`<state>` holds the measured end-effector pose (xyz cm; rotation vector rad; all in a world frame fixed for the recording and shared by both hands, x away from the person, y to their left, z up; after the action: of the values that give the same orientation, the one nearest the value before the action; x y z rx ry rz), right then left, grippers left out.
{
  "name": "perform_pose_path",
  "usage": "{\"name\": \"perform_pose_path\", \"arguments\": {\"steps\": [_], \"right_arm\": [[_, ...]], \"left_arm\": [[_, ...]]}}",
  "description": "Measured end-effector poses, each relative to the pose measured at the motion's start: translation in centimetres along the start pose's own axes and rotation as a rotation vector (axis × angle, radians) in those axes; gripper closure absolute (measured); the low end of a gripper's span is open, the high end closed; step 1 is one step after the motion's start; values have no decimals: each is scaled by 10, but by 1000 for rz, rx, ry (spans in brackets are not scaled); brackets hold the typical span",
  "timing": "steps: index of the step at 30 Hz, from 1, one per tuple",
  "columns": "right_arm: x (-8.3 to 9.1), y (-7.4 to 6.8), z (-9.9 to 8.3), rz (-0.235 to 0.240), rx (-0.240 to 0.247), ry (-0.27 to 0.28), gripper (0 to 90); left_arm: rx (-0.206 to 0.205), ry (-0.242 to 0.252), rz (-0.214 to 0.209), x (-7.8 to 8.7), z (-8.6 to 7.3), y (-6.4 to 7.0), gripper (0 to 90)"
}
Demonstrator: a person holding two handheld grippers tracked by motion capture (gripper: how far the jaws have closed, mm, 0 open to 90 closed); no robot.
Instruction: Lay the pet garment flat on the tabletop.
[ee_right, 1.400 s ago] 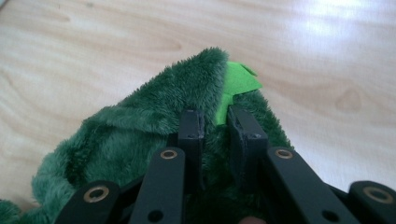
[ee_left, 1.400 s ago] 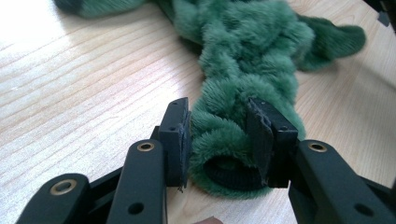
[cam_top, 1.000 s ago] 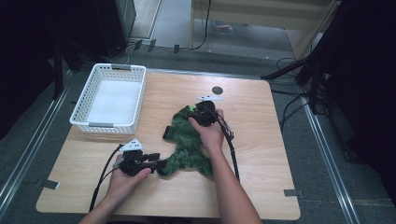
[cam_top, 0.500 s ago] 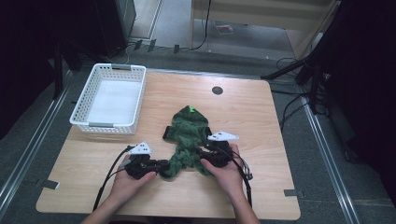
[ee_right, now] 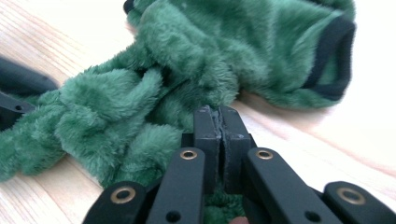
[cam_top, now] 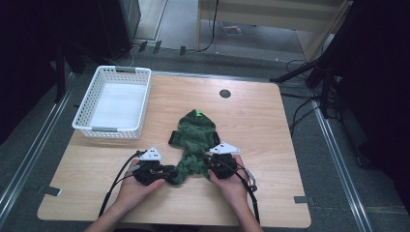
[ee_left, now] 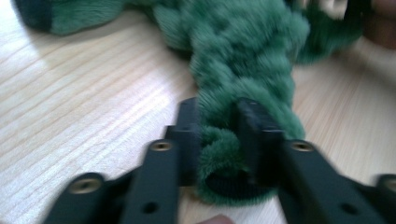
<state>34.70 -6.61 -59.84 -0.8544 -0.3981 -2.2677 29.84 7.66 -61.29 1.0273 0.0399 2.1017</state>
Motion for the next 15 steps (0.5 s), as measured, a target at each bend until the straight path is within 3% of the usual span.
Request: {"name": "perform_pose_path", "arguments": {"steps": [2, 7, 9, 10, 12, 14, 15], "right_arm": [[6, 6, 1, -16, 6, 5, 896], [14, 20, -9, -82, 38, -25, 897], [16, 19, -11, -45, 14, -22, 882], [17, 17, -11, -23, 0, -20, 862], [21, 15, -7, 24, -22, 18, 774], [26, 14, -1, 64, -53, 62, 730], [30, 16, 2, 76, -70, 86, 703]], "left_arm": [[0, -9, 20, 1, -1, -5, 857], [30, -6, 36, 7, -1, -18, 873], [28, -13, 21, 8, -1, -18, 866], [22, -18, 1, 8, -2, -17, 845], [13, -9, -51, 10, 0, -12, 705], [51, 36, -92, 13, 8, -11, 598], [70, 58, -92, 14, 12, -12, 544]]}}
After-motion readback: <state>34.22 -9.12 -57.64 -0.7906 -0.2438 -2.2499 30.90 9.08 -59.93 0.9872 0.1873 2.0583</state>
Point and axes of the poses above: each handheld gripper's, and its own axes: x roughly backward along the jaws, z roughly out of its top, y roughly to its right, the point moved 10 cm from there along -x, roughly forward along the jaws, and after that the axes turned 8 degrees about x, right-handed, at the moved point
